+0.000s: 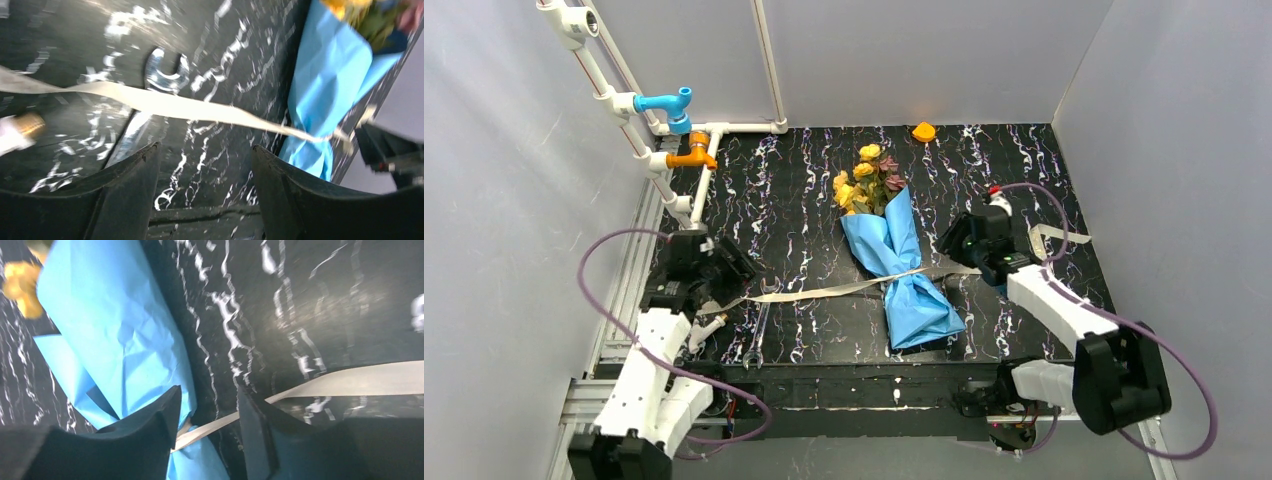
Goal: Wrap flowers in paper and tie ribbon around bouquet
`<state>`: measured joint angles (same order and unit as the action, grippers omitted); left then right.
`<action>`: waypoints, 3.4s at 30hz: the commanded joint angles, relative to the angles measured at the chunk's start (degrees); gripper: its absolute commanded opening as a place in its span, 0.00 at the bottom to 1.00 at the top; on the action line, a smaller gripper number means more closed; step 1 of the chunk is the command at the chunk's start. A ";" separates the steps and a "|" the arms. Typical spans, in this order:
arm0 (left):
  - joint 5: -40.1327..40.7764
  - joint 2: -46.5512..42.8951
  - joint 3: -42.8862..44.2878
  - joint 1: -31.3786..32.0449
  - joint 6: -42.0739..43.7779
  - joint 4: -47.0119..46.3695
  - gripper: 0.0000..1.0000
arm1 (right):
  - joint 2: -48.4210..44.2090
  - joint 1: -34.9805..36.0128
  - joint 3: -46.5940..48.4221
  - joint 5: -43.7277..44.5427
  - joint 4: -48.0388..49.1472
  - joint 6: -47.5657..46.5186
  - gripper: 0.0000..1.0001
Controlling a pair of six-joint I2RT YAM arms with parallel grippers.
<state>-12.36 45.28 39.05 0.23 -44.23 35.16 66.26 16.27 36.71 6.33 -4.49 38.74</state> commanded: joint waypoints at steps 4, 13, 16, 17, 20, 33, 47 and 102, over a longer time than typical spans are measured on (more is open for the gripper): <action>2.19 12.33 1.01 15.69 -1.58 -9.81 0.63 | 8.78 11.61 0.39 3.96 9.58 5.19 0.48; 1.30 18.93 6.74 18.70 2.40 -12.13 0.61 | 16.95 16.99 5.80 3.09 12.81 11.38 0.48; -0.21 21.83 10.71 19.52 5.21 -11.52 0.61 | 18.49 19.40 7.69 2.21 13.53 12.61 0.50; -0.24 22.57 12.27 20.04 6.18 -11.06 0.61 | 18.58 19.71 8.78 2.83 12.07 11.91 0.51; 0.85 24.22 16.03 22.14 9.85 -9.30 0.61 | 15.90 19.44 11.99 7.76 4.08 6.32 0.60; 4.32 19.37 14.96 24.64 22.13 -2.03 0.59 | 2.26 -0.25 10.38 23.88 -31.69 3.33 0.95; 5.87 10.09 10.76 25.68 25.46 3.19 0.59 | 11.82 -15.74 1.81 9.77 -19.38 4.49 0.64; 9.63 9.27 11.41 25.91 26.12 3.51 0.54 | 17.59 31.15 23.20 20.90 -7.20 53.81 0.01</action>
<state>-3.38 55.64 50.06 25.74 -18.11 37.56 81.23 46.63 56.64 21.41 -12.58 92.82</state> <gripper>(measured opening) 0.545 0.028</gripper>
